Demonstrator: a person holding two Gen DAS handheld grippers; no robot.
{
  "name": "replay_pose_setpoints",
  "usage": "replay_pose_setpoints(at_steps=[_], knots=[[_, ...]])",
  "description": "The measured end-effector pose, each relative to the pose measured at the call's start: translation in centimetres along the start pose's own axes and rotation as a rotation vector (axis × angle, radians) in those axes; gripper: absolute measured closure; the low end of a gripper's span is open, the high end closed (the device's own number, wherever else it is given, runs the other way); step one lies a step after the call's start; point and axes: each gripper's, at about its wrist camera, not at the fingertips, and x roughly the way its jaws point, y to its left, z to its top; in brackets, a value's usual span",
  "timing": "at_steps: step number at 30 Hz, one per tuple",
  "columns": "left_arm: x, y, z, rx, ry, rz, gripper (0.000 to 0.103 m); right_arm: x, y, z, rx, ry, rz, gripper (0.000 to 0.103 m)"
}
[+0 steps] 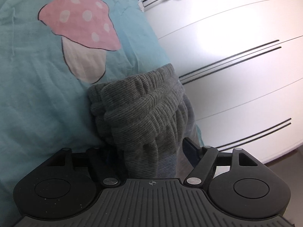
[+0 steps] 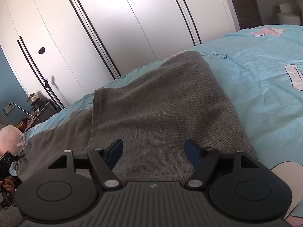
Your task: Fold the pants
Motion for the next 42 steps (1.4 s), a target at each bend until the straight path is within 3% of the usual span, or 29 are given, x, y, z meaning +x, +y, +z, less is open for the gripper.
replay_pose_setpoints(at_steps=[2, 4, 8, 11, 14, 17, 20, 23, 28, 32, 36, 42], knots=[[-0.5, -0.8, -0.2, 0.049, -0.031, -0.066, 0.031, 0.0, 0.0, 0.0, 0.002, 0.001, 0.001, 0.030], [-0.7, -1.1, -0.2, 0.093, -0.049, -0.098, 0.044, 0.0, 0.0, 0.0, 0.000, 0.001, -0.001, 0.030], [0.8, 0.0, 0.1, 0.038, -0.001, -0.016, 0.035, 0.0, 0.0, 0.0, -0.003, 0.001, 0.003, 0.027], [1.6, -0.5, 0.1, 0.040, 0.003, 0.020, 0.036, 0.1, 0.2, 0.0, -0.013, 0.003, 0.001, 0.025], [1.7, -1.3, 0.1, 0.068, 0.004, 0.049, 0.063, 0.1, 0.3, 0.1, -0.007, 0.004, -0.001, 0.025], [1.3, -2.0, 0.2, 0.075, 0.012, 0.097, 0.068, 0.1, 0.5, 0.2, -0.012, 0.011, -0.010, 0.025], [0.3, -4.7, 0.0, 0.170, -0.008, 0.117, 0.078, 0.1, 0.6, 0.3, -0.017, 0.015, -0.018, 0.025], [-1.1, -7.9, -0.8, 0.255, -0.028, 0.112, 0.080, -0.1, 0.7, 0.7, 0.007, 0.020, -0.017, 0.025], [-2.0, -13.1, -2.1, 0.332, -0.047, 0.075, 0.080, -2.0, 0.2, 1.3, 0.125, -0.001, 0.009, 0.025], [-3.8, -15.8, -3.4, 0.375, -0.057, 0.054, 0.080, -4.6, 0.8, 2.1, 0.135, -0.031, 0.009, 0.025], [-2.7, -19.4, -4.7, 0.424, -0.044, 0.020, 0.080, -7.7, 0.7, 3.1, 0.157, -0.056, 0.034, 0.025], [-1.3, -25.4, -10.8, 0.538, 0.009, -0.082, 0.080, -13.1, -1.8, 4.0, 0.167, -0.158, 0.057, 0.023]])
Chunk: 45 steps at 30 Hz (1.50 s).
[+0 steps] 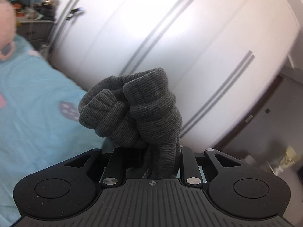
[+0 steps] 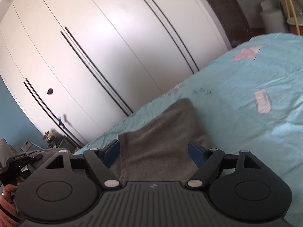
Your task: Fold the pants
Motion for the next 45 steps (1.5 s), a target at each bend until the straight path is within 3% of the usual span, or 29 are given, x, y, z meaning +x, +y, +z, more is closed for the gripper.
replay_pose_setpoints(at_steps=[5, 9, 12, 14, 16, 20, 22, 23, 24, 26, 28, 31, 33, 35, 37, 40, 43, 45], knots=[[3.8, -8.7, -5.0, 0.182, 0.072, -0.089, 0.080, -1.8, -4.0, -0.7, 0.105, -0.050, 0.004, 0.023], [7.2, -14.9, -11.3, 0.282, 0.200, -0.148, 0.080, -1.6, -6.7, -0.6, 0.239, -0.071, 0.017, 0.023], [9.8, -17.5, -16.3, 0.361, 0.306, -0.172, 0.080, -1.0, -7.6, -0.9, 0.271, -0.061, 0.010, 0.023], [11.3, -18.4, -19.7, 0.432, 0.357, -0.148, 0.080, -0.6, -8.2, -1.2, 0.307, -0.049, 0.009, 0.023], [13.1, -17.8, -21.2, 0.501, 0.368, -0.126, 0.080, -0.2, -8.6, -1.3, 0.332, -0.047, 0.003, 0.023], [13.1, -18.7, -23.2, 0.612, 0.351, -0.092, 0.079, 0.5, -9.0, -1.6, 0.365, -0.020, 0.014, 0.023], [12.0, -21.1, -24.2, 0.654, 0.312, -0.070, 0.079, 0.9, -8.9, -1.7, 0.364, -0.014, 0.018, 0.023], [11.8, -21.5, -24.5, 0.681, 0.295, -0.068, 0.074, 1.1, -9.0, -1.8, 0.368, -0.012, 0.021, 0.023], [11.7, -21.9, -24.9, 0.719, 0.297, -0.082, 0.053, 1.2, -9.1, -1.8, 0.373, -0.010, 0.019, 0.023], [11.2, -22.8, -25.4, 0.763, 0.369, -0.175, 0.025, 1.5, -9.4, -1.7, 0.384, -0.002, 0.010, 0.023], [10.1, -22.8, -26.2, 0.774, 0.427, -0.238, 0.024, 1.5, -9.8, -1.8, 0.399, 0.000, 0.003, 0.023], [8.3, -22.0, -25.2, 0.712, 0.475, -0.287, 0.024, 1.1, -10.1, -1.8, 0.416, -0.005, -0.008, 0.023], [6.5, -21.0, -22.6, 0.607, 0.444, -0.363, 0.020, 1.0, -10.2, -1.8, 0.430, -0.001, -0.008, 0.023], [4.5, -19.2, -19.6, 0.486, 0.367, -0.371, 0.010, 1.2, -10.1, -1.8, 0.430, 0.008, -0.006, 0.023], [3.2, -16.9, -17.2, 0.392, 0.278, -0.312, 0.008, 1.5, -9.8, -1.7, 0.417, 0.023, 0.003, 0.023], [2.4, -11.9, -14.2, 0.222, 0.201, -0.145, 0.007, 2.4, -9.0, -1.5, 0.384, 0.070, 0.020, 0.015], [2.5, -5.5, -13.4, -0.003, 0.219, -0.051, 0.007, 3.8, -7.1, -0.3, 0.294, 0.113, 0.038, 0.011], [2.4, -2.1, -14.0, -0.144, 0.229, -0.032, 0.007, 4.8, -5.5, 1.0, 0.186, 0.119, 0.043, 0.005]])
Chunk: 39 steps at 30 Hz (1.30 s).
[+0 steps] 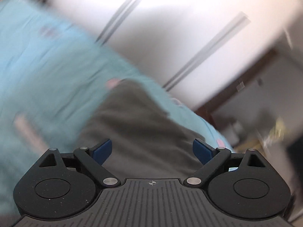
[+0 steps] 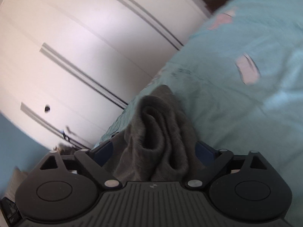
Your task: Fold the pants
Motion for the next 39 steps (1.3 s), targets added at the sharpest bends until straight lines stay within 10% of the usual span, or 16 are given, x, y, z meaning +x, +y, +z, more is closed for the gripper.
replay_pose_setpoints(at_steps=[3, 8, 11, 14, 17, 21, 31, 34, 38, 39], knots=[[0.6, 2.9, 0.1, -0.176, 0.007, 0.001, 0.008, 2.7, 2.0, 1.3, -0.140, 0.070, -0.037, 0.005], [1.3, 3.5, 0.6, -0.184, -0.019, 0.056, 0.007, 8.4, 2.5, 2.4, -0.152, 0.209, -0.114, 0.007], [1.6, 3.8, 0.1, -0.184, 0.006, 0.073, 0.007, 9.1, 4.1, 2.3, -0.234, 0.169, -0.175, 0.062], [2.1, 3.7, -0.1, -0.174, 0.015, 0.066, 0.007, 8.9, 4.9, 2.2, -0.288, 0.150, -0.148, 0.060], [2.3, 3.5, -0.1, -0.167, 0.033, 0.075, 0.007, 9.9, 4.2, 2.7, -0.248, 0.198, -0.111, 0.026], [2.0, 3.8, -0.1, -0.193, 0.025, 0.082, 0.007, 11.0, 5.1, 2.5, -0.315, 0.194, -0.170, 0.068], [1.6, 3.5, -0.2, -0.203, 0.011, 0.095, 0.007, 5.1, 11.1, 6.1, -0.251, -0.034, 0.205, 0.071], [1.6, 3.5, -0.3, -0.206, 0.016, 0.098, 0.007, 7.0, 8.4, 6.0, -0.244, 0.003, 0.064, 0.069], [1.8, 3.6, -0.3, -0.216, 0.031, 0.125, 0.007, 11.4, 1.4, 4.9, -0.222, 0.150, -0.332, 0.035], [1.9, 3.7, -0.3, -0.218, 0.031, 0.133, 0.007, 10.3, 0.6, 4.5, -0.205, 0.103, -0.300, 0.034]])
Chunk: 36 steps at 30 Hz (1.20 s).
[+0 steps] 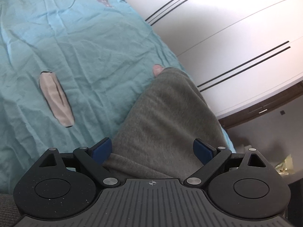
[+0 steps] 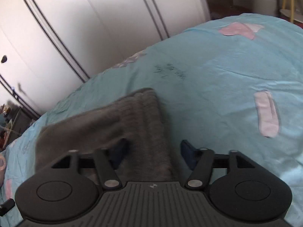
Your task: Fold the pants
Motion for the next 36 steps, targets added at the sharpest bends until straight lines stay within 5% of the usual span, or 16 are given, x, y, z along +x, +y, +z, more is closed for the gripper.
replay_pose_setpoints(at_steps=[5, 8, 13, 18, 26, 36], knots=[[0.6, -0.2, 0.0, 0.011, 0.017, 0.019, 0.007, -5.8, 0.4, -1.6, 0.071, -0.151, 0.129, 0.037], [0.4, -0.1, 0.0, 0.005, 0.015, 0.018, 0.006, -7.4, 2.5, -2.9, -0.013, -0.191, 0.170, 0.064], [0.3, -0.3, -0.1, 0.015, 0.017, 0.028, 0.006, -4.8, 4.0, -5.6, -0.015, -0.060, 0.198, 0.072], [0.2, -0.4, -0.1, 0.022, 0.024, 0.041, 0.006, -3.8, 4.3, -8.0, -0.035, 0.035, 0.102, 0.094], [0.3, -0.9, -0.2, 0.067, 0.035, 0.080, 0.006, -6.1, 6.0, -9.0, -0.013, 0.003, 0.170, 0.092], [0.5, -1.3, -0.3, 0.102, 0.062, 0.103, 0.006, -4.3, 6.2, -11.2, -0.091, 0.035, 0.095, 0.095]])
